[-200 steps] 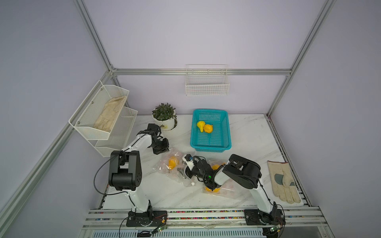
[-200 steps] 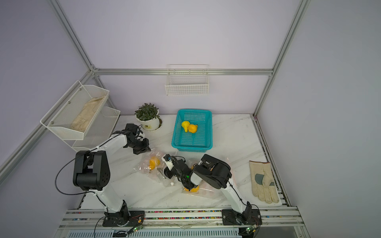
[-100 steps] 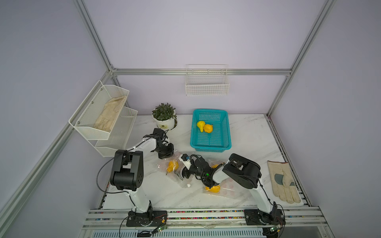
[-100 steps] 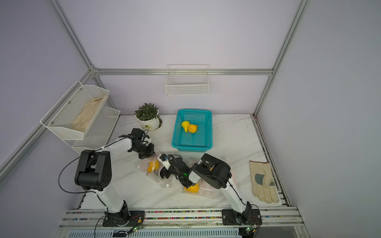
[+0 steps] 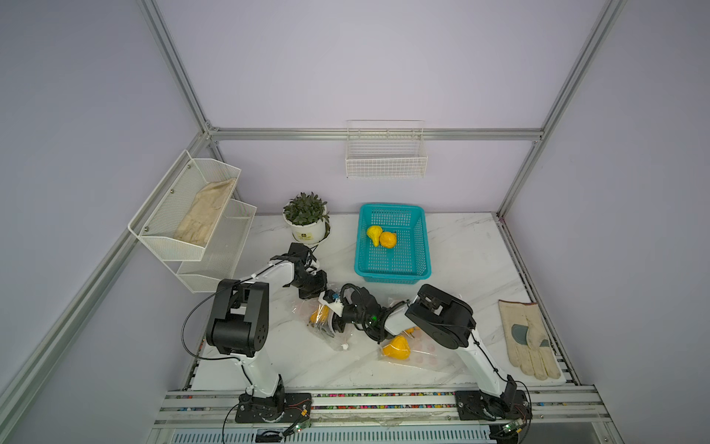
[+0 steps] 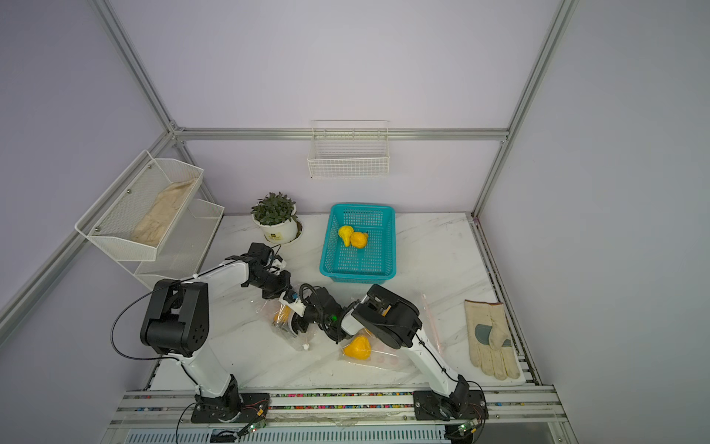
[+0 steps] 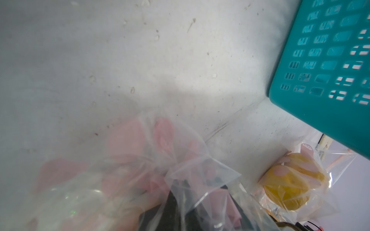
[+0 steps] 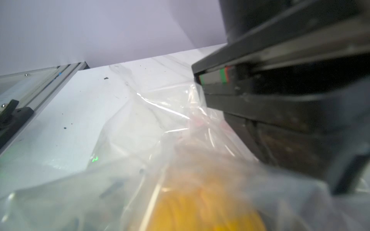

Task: Open the zip-top bag and take out the pear
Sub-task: Pick up the pear from the zipper food storage bag.

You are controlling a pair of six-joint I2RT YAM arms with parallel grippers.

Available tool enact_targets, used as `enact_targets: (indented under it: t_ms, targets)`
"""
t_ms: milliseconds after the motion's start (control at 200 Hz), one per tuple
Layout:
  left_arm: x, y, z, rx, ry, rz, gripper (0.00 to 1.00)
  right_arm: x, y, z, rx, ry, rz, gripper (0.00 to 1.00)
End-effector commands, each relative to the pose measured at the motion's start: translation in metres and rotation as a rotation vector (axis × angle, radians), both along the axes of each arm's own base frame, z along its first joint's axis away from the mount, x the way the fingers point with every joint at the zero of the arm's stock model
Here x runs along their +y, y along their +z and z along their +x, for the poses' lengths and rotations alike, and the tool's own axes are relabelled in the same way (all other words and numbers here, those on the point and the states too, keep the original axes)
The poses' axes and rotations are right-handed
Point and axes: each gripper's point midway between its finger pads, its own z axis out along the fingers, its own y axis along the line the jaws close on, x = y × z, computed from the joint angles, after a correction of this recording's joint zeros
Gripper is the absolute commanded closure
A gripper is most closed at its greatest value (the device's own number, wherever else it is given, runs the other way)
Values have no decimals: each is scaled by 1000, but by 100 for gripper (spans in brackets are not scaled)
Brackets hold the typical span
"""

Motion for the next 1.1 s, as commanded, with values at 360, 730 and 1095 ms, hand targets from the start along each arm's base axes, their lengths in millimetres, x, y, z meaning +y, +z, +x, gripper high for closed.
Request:
enact_targets:
  t_ms: [360, 730, 1095]
  targets:
    - [46, 6, 11, -16, 61, 46, 100, -37, 32, -23, -61, 1, -58, 52]
    - [93, 11, 10, -6, 110, 106, 100, -91, 76, -28, -105, -143, -122, 60]
    - [97, 0, 0, 17, 100, 126, 100, -158, 144, -16, -172, -342, -175, 63]
